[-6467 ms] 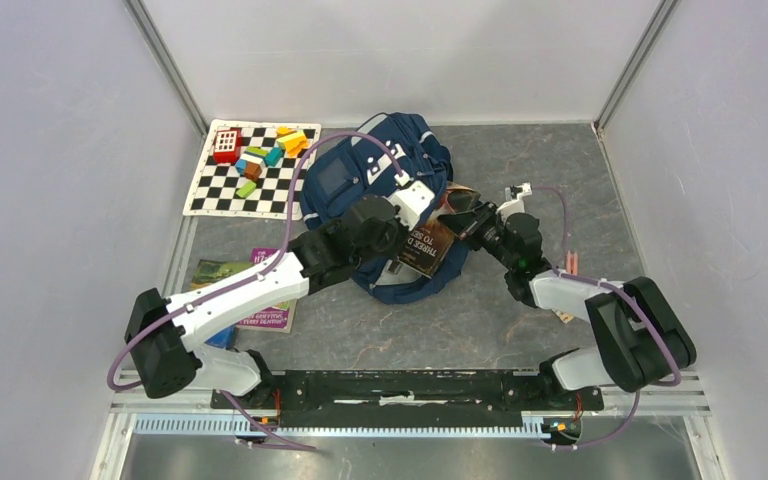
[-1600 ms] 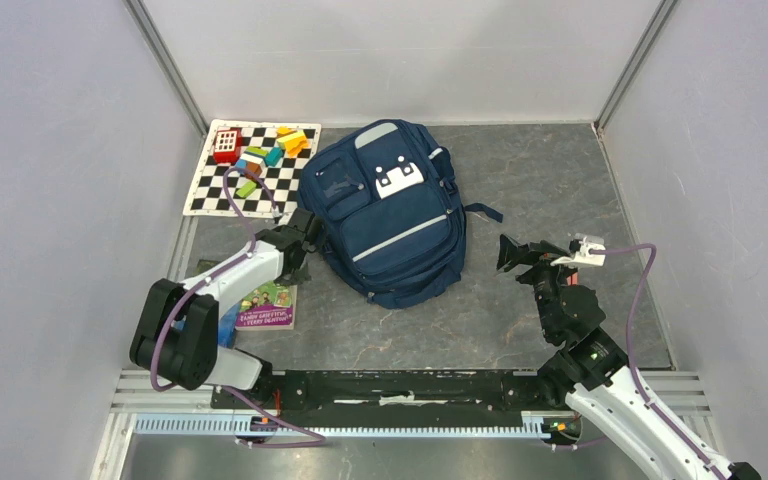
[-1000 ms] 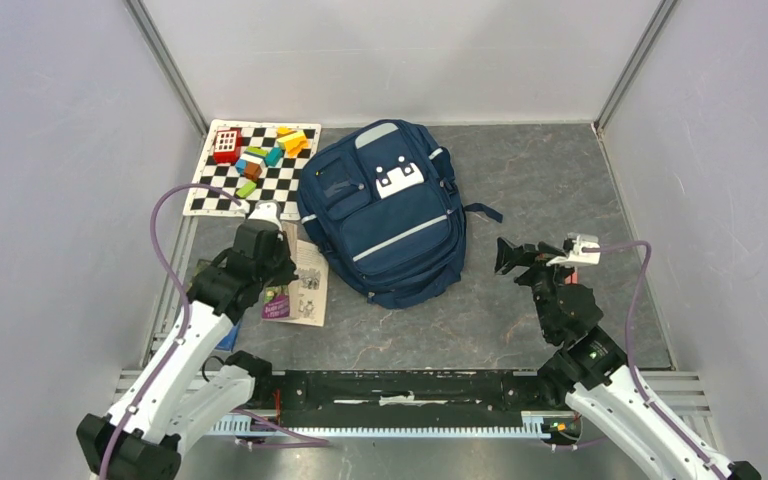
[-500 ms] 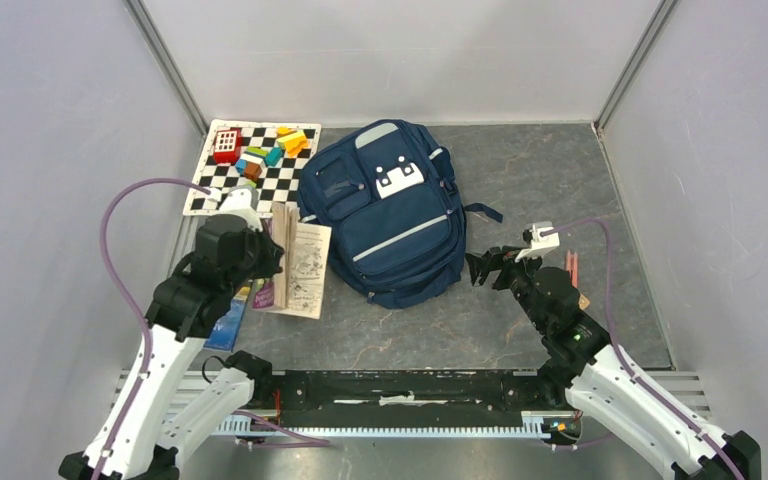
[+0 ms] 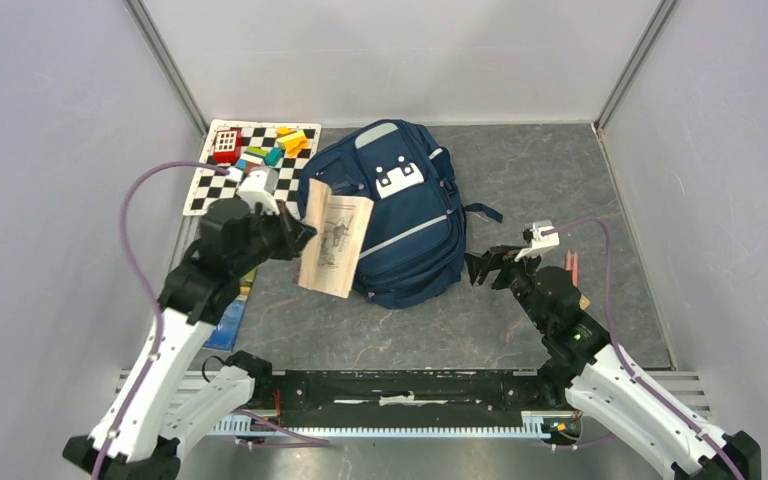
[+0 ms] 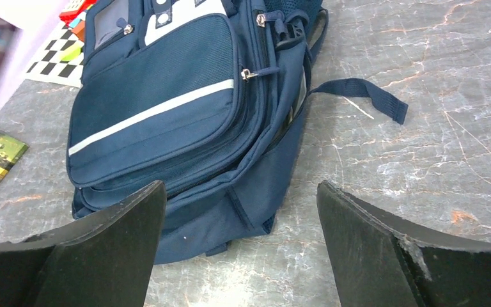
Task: Pack the student bag
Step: Pick up the book from the center of the board.
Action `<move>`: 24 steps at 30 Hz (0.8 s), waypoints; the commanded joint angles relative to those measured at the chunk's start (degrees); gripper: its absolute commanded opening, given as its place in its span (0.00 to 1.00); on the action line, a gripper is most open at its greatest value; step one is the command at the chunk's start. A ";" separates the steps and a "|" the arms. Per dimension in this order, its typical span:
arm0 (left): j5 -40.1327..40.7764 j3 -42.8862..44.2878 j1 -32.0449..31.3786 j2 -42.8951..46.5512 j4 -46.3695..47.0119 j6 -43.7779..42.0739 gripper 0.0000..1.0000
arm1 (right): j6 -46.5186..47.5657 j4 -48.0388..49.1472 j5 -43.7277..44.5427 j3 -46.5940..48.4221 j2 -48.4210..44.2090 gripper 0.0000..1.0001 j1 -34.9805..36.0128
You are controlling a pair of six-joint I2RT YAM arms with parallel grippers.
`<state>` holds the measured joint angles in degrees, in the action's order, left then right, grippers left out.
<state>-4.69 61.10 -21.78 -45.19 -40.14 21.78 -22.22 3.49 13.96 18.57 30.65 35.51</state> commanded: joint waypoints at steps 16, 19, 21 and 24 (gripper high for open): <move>-9.81 -22.31 -8.38 -18.44 44.84 17.07 0.02 | -11.44 23.41 -13.80 -3.34 13.84 0.94 4.12; -9.64 -23.69 -8.37 -19.12 45.56 17.03 0.02 | -10.87 26.49 -13.79 -1.59 18.43 0.95 6.54; -9.83 -24.56 -8.37 -19.88 46.20 17.00 0.02 | -10.22 29.20 -16.40 -0.02 22.33 0.96 8.23; -10.34 -25.41 -8.40 -20.88 47.52 17.36 0.02 | -10.13 34.46 -19.90 2.36 28.71 0.97 10.57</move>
<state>-13.67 36.80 -29.76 -64.73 0.23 36.58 -32.34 27.33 -0.71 16.19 53.87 43.66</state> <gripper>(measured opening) 0.044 0.967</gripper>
